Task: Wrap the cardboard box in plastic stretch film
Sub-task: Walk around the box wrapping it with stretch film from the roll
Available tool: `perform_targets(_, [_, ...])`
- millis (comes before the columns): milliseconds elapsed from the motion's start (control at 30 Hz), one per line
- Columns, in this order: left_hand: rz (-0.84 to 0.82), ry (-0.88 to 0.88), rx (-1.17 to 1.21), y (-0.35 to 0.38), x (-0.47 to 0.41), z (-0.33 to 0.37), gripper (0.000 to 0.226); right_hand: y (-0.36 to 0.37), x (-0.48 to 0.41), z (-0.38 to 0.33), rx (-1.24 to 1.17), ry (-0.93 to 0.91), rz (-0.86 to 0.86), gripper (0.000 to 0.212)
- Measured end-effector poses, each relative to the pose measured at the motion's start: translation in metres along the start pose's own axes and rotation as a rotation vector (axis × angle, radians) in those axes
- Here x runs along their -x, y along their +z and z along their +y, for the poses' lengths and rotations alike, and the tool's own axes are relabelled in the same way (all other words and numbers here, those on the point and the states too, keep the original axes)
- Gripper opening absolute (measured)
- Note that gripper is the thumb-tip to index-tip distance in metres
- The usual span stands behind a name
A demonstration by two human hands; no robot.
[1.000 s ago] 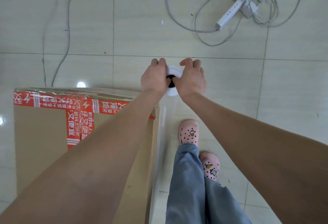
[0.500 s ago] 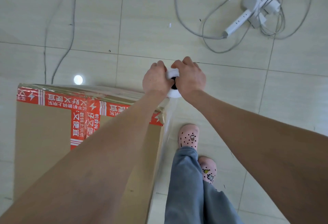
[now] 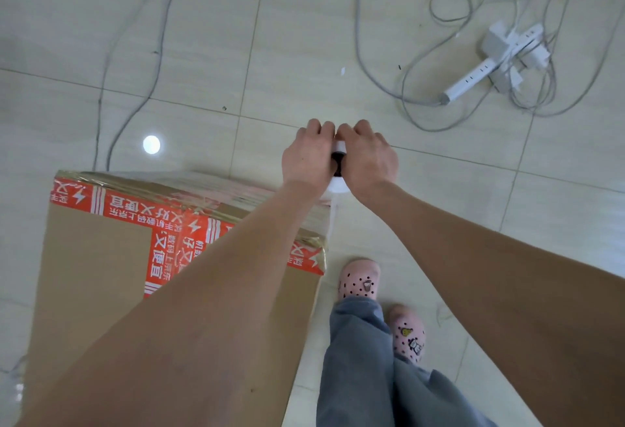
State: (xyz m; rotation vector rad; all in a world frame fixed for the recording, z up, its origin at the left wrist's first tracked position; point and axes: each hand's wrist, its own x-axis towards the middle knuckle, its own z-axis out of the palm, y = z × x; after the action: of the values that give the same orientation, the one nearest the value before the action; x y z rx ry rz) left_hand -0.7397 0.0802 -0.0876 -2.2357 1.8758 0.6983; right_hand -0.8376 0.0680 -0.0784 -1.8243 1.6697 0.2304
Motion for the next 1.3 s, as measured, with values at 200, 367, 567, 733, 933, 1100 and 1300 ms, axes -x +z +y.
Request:
perform_targets(200, [-0.026, -0.117, 0.091, -0.003, -0.011, -0.004, 0.028, -0.004, -0.017, 0.000, -0.021, -0.062, -0.047, 0.043])
perform_targets(367, [-0.104, -0.198, 0.133, -0.018, -0.023, -0.008, 0.029, -0.004, -0.024, 0.000, -0.218, 0.228, -0.169, 0.044])
perform_targets(567, [-0.109, -0.448, 0.254, -0.025, -0.026, -0.030, 0.029, -0.017, -0.047, -0.029, -0.063, -0.065, -0.186, 0.040])
perform_targets(733, [-0.034, -0.604, 0.363, -0.025, -0.023, -0.050, 0.029, -0.020, -0.065, -0.054, 0.082, -0.319, -0.204, 0.043])
perform_targets(933, [-0.070, -0.630, 0.282, -0.033, -0.021, -0.066, 0.037, -0.006, -0.067, -0.068, -0.076, -0.015, -0.246, 0.042])
perform_targets(1100, [-0.087, -0.340, 0.058, -0.038, -0.035, -0.053, 0.036, -0.005, -0.066, -0.063, -0.130, -0.015, -0.249, 0.030])
perform_targets(1300, [-0.081, -0.470, 0.155, -0.041, -0.037, -0.073, 0.022, -0.018, -0.083, -0.077, 0.122, -0.441, -0.332, 0.037])
